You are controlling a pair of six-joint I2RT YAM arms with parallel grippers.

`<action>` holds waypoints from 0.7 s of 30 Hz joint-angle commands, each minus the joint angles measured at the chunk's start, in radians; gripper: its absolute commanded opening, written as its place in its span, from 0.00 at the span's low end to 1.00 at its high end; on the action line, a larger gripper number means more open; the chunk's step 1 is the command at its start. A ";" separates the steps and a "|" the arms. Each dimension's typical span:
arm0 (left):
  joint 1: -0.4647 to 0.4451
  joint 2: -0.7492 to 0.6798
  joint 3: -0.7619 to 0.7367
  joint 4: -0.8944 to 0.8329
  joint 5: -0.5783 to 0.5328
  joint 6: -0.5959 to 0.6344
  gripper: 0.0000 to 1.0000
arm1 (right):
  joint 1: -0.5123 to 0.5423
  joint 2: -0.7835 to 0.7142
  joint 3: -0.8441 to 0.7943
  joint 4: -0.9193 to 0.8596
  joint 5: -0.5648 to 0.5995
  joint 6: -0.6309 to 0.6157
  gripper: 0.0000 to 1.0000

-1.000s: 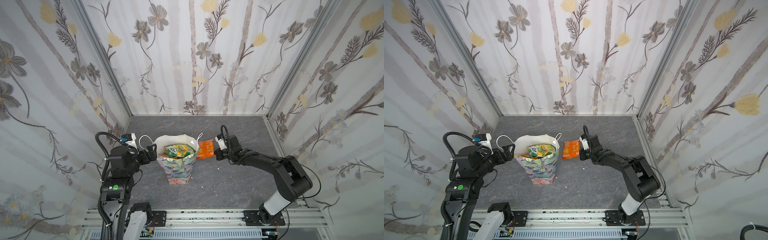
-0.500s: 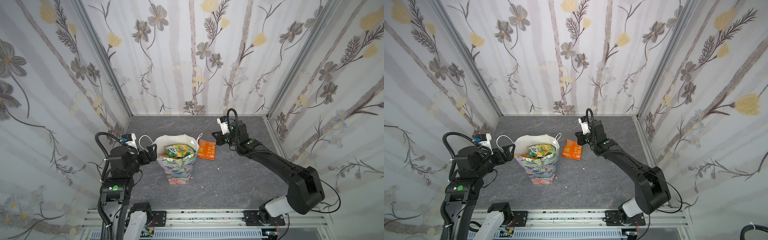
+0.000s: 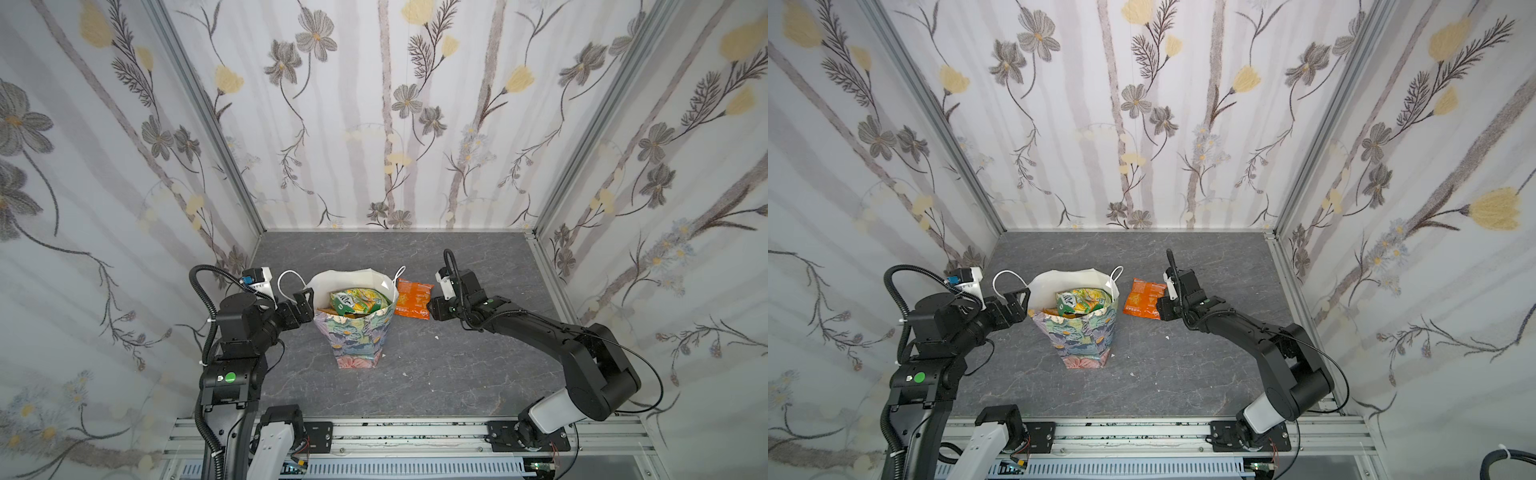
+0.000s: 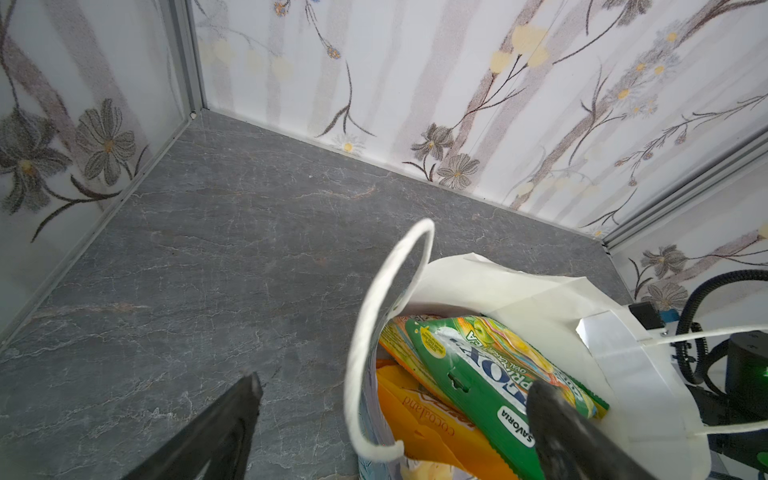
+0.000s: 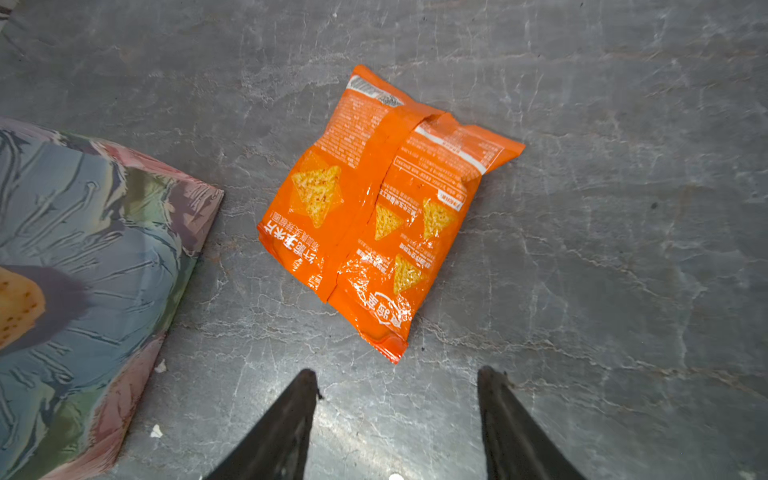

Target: Place the snacks into the paper bag

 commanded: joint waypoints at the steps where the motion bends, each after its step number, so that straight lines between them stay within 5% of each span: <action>1: 0.000 -0.003 0.005 0.034 0.005 0.011 1.00 | 0.002 0.051 -0.010 0.108 -0.014 0.030 0.62; 14: 0.001 0.003 0.006 0.032 0.000 0.011 1.00 | 0.001 0.176 -0.027 0.248 -0.058 0.100 0.64; 21: 0.000 0.002 0.005 0.031 -0.004 0.009 1.00 | 0.002 0.221 -0.025 0.292 -0.079 0.134 0.54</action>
